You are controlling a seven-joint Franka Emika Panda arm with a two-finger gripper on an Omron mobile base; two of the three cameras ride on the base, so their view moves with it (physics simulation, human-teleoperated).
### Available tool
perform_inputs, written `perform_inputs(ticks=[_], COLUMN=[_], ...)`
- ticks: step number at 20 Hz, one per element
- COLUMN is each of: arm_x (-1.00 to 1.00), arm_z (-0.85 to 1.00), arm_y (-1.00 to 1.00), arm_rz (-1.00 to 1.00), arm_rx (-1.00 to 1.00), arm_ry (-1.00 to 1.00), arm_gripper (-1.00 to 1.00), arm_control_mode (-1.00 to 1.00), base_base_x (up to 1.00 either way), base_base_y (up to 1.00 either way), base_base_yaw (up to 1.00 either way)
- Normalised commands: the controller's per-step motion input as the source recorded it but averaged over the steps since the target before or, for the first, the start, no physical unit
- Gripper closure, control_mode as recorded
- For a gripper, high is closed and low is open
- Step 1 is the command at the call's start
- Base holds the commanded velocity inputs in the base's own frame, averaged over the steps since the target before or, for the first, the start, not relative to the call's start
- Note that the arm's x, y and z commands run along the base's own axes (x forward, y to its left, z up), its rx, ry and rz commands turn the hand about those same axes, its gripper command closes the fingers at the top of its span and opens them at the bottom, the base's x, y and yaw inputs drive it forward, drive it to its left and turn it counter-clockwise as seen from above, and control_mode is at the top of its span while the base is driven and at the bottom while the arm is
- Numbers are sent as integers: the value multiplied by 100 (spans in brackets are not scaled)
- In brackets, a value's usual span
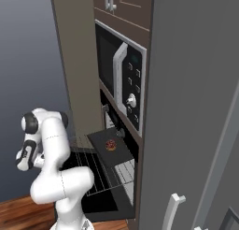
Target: Take the baked cake out of the oven and place it on the plate for cooling. Then close the oven door.
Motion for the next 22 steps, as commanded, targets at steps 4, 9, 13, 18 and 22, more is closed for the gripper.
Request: perform_inputs(ticks=[4,9,13,18,22], arm_x=[-47,-24,-1,0,1], arm_z=[99,98,75,60,38], arm_y=[10,-1,-28,-36,-37], arm_rz=[-14,-24,-38,-40,-32], arm_rx=[18,19,18,18,14], arm_ry=[-13,-22,-34,-39,-41], arm_gripper=[-100,-100,-100,-100,-100], arm_control_mode=[-100,-100,-100,-100,-100], base_base_x=[0,0,0,0,0], base_base_y=[0,0,0,0,0], base_base_yaw=[0,0,0,0,0])
